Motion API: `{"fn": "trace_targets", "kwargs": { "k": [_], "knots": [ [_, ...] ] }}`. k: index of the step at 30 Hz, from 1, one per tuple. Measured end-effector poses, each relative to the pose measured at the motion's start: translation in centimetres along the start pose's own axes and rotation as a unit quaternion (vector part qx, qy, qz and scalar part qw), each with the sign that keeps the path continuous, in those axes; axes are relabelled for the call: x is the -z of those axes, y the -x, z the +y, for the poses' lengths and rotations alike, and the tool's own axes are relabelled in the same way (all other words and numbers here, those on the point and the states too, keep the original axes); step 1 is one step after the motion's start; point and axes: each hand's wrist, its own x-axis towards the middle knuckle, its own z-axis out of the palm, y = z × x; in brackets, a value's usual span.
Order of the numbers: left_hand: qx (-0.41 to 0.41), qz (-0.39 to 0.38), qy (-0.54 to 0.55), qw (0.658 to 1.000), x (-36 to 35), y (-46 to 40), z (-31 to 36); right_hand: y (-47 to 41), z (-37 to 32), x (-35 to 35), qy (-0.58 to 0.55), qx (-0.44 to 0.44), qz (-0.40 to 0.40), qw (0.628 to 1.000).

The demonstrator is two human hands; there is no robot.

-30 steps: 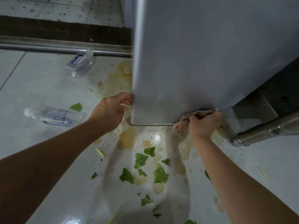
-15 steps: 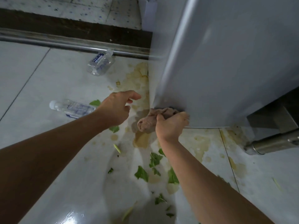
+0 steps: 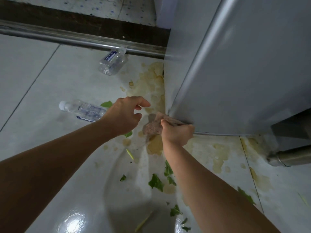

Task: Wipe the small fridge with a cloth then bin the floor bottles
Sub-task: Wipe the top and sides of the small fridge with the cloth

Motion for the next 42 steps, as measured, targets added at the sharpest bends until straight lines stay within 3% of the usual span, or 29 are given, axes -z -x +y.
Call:
{"fn": "trace_targets", "kwargs": {
  "k": [5, 11, 18, 21, 24, 30, 36, 40, 42],
  "knots": [
    [0.014, -0.001, 0.002, 1.000, -0.4, 0.2, 0.0, -0.8, 0.6, -1.1, -0.019, -0.111, -0.034, 0.993],
    [-0.001, -0.021, 0.013, 1.000, -1.9, -0.2, 1.1, -3.2, 1.8, 0.9, -0.020, -0.107, -0.083, 0.991],
    [-0.009, 0.001, 0.034, 0.999, -4.3, -1.0, 4.0, -10.5, 2.3, 8.6, -0.061, -0.103, 0.055, 0.991],
    [0.001, 0.018, 0.037, 0.999, -4.9, -1.3, 5.2, -9.6, 2.3, 6.5, -0.065, -0.128, 0.039, 0.989],
    [0.018, 0.033, 0.026, 0.999, -5.0, -1.8, 5.9, -6.5, 2.3, 2.4, -0.097, -0.143, -0.030, 0.985],
    [0.062, 0.033, 0.008, 0.998, -5.3, -2.9, 6.7, -3.2, 1.8, -0.5, -0.097, -0.144, -0.037, 0.984],
    [0.060, 0.034, -0.067, 0.995, -5.2, -2.9, 6.6, -9.5, 2.0, 6.1, -0.023, -0.115, 0.058, 0.991],
    [0.045, 0.040, -0.089, 0.994, -5.2, -2.8, 6.5, -14.5, 2.0, 11.4, -0.002, -0.109, 0.035, 0.993],
    [0.039, 0.043, -0.090, 0.994, -5.2, -2.7, 6.5, -16.2, 1.8, 14.0, -0.017, -0.106, -0.014, 0.994]
  ]
}}
